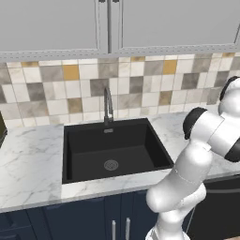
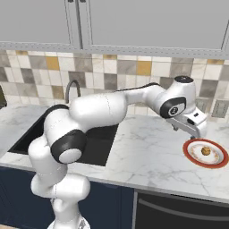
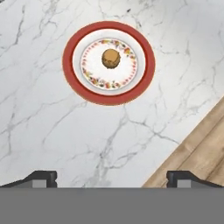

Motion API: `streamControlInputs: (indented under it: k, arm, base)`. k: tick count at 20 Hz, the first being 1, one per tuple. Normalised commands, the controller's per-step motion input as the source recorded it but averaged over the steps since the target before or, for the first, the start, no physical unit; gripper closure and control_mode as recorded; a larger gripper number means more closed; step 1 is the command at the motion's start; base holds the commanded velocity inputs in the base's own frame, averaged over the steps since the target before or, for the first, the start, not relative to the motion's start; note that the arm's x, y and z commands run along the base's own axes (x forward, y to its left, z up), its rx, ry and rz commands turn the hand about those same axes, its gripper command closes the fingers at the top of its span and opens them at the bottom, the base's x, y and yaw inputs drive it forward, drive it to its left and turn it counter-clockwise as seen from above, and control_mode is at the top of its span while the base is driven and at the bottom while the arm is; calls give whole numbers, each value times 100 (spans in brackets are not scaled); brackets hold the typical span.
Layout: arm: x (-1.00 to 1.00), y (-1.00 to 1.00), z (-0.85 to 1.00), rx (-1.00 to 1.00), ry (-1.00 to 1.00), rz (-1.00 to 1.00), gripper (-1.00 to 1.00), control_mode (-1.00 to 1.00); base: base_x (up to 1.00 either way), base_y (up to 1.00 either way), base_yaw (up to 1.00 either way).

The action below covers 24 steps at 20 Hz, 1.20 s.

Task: Move the dessert items from the plate to the tray.

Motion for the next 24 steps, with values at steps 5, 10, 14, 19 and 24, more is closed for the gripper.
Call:
streamControlInputs:
  k: [5,10,14,19,24]
  arm:
    - [0,-80,-12,-1,0,-5,-100,-100]
    - [46,-20,-19,0,-3,0,-100,-100]
    - [24,-55,-37,0,-7,0,-100,-100]
    - [24,-22,-18,0,-12,5,-100,-100]
    - [61,0,-37,-3,-2,2,-100,-100]
  base:
    - [0,0,0]
    - [0,0,0]
    - [0,0,0]
    - [0,0,0]
    - [0,0,0]
